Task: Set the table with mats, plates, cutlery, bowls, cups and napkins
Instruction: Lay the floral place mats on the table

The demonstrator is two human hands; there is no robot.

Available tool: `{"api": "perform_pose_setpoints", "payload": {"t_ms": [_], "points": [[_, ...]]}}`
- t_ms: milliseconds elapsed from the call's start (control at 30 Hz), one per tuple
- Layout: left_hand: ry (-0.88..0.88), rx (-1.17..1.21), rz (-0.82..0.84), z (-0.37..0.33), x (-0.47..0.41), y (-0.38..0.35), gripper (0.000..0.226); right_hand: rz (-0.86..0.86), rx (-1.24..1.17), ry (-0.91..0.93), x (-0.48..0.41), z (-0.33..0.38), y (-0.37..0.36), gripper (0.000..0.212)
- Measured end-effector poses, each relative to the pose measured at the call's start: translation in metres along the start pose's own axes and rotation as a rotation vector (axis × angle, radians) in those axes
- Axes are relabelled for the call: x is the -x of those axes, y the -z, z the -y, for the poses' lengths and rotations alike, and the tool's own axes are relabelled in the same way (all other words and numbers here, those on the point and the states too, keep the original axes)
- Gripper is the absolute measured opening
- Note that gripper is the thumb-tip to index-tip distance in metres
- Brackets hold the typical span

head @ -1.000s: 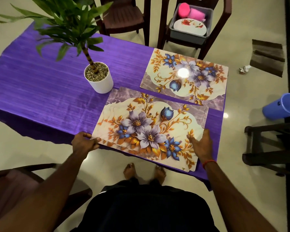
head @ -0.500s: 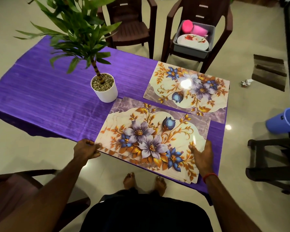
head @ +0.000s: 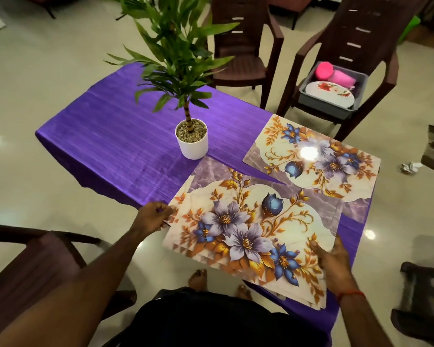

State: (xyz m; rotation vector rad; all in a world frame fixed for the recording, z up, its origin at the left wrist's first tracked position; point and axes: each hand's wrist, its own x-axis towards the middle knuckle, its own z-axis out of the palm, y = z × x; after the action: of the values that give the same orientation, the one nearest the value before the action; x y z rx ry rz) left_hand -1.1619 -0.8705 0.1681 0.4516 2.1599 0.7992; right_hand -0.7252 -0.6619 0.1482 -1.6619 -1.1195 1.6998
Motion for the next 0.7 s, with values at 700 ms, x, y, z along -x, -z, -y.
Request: {"api": "perform_pose_setpoints", "payload": {"t_ms": [700], "points": [[0.138,0.347,-0.17,0.095,0.038,0.081,0.027,0.375,0.34,0.18,0.017,0.036,-0.137,0.059]]}}
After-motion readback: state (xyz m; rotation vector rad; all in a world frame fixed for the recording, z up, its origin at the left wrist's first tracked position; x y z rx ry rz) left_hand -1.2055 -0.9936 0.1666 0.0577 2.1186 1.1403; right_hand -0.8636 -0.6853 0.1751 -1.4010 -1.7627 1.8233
